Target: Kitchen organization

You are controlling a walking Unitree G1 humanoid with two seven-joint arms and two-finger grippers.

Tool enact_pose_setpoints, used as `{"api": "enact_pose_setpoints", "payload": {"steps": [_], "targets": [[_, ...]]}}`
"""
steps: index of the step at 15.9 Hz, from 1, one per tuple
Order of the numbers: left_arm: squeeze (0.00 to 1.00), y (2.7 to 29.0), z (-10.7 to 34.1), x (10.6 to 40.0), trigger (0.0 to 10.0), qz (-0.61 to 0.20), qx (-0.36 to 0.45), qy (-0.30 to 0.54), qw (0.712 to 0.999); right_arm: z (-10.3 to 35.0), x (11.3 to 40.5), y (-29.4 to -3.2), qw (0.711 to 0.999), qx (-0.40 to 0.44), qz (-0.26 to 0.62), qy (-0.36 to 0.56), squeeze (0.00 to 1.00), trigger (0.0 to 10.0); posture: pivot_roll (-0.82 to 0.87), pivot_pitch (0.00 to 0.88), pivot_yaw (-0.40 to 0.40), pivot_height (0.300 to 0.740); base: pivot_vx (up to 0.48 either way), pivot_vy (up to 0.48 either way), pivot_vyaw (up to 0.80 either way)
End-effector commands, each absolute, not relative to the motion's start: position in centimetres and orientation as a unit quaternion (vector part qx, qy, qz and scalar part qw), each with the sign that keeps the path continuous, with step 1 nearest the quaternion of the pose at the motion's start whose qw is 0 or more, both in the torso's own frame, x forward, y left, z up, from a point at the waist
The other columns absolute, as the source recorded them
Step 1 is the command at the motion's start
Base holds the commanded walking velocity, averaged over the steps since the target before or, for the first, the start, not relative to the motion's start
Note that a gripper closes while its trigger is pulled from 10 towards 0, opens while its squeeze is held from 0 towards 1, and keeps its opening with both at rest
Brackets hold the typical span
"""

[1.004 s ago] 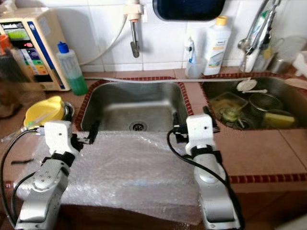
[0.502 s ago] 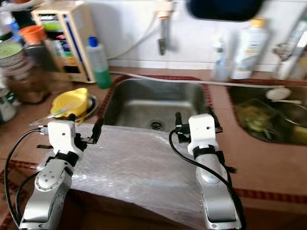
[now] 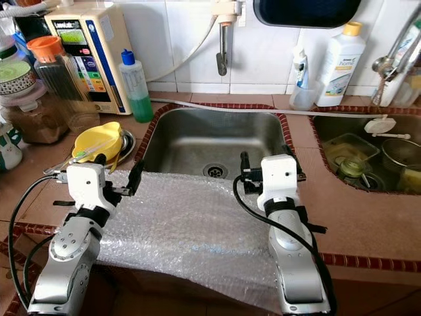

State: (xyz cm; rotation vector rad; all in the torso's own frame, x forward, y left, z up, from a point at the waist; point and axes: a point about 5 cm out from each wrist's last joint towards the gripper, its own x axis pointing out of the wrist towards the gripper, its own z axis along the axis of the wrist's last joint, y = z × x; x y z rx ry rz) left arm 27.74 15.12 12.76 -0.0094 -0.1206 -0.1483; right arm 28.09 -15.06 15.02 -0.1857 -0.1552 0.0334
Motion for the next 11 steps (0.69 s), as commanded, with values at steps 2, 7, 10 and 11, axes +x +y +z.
{"api": "enact_pose_setpoints", "payload": {"steps": [2, 7, 10, 11], "targets": [[0.00, 15.1, 14.0, 28.0, 10.0, -0.086, -0.004, -0.089, 0.992, 16.0, 28.3, -14.8, 0.990, -0.093, 0.021, -0.100, 0.00, 10.0, -0.02, 0.000, 0.053, 0.740, 0.000, 0.000, 0.00], [0.00, 15.1, 14.5, 28.0, 10.0, -0.090, -0.008, -0.098, 0.991, 16.6, 28.3, -14.5, 0.988, -0.101, 0.027, -0.116, 0.00, 10.0, -0.02, 0.000, 0.055, 0.740, 0.000, 0.000, 0.00], [0.00, 15.1, 14.6, 28.1, 10.0, -0.091, -0.010, -0.100, 0.991, 16.9, 28.2, -14.4, 0.986, -0.110, 0.032, -0.123, 0.00, 10.0, -0.02, 0.000, 0.055, 0.740, 0.086, 0.000, 0.00], [0.00, 15.1, 14.5, 28.1, 10.0, -0.092, -0.012, -0.100, 0.991, 16.9, 28.2, -14.5, 0.985, -0.112, 0.033, -0.123, 0.00, 10.0, -0.02, 0.000, 0.053, 0.740, 0.262, 0.000, 0.00]]}}
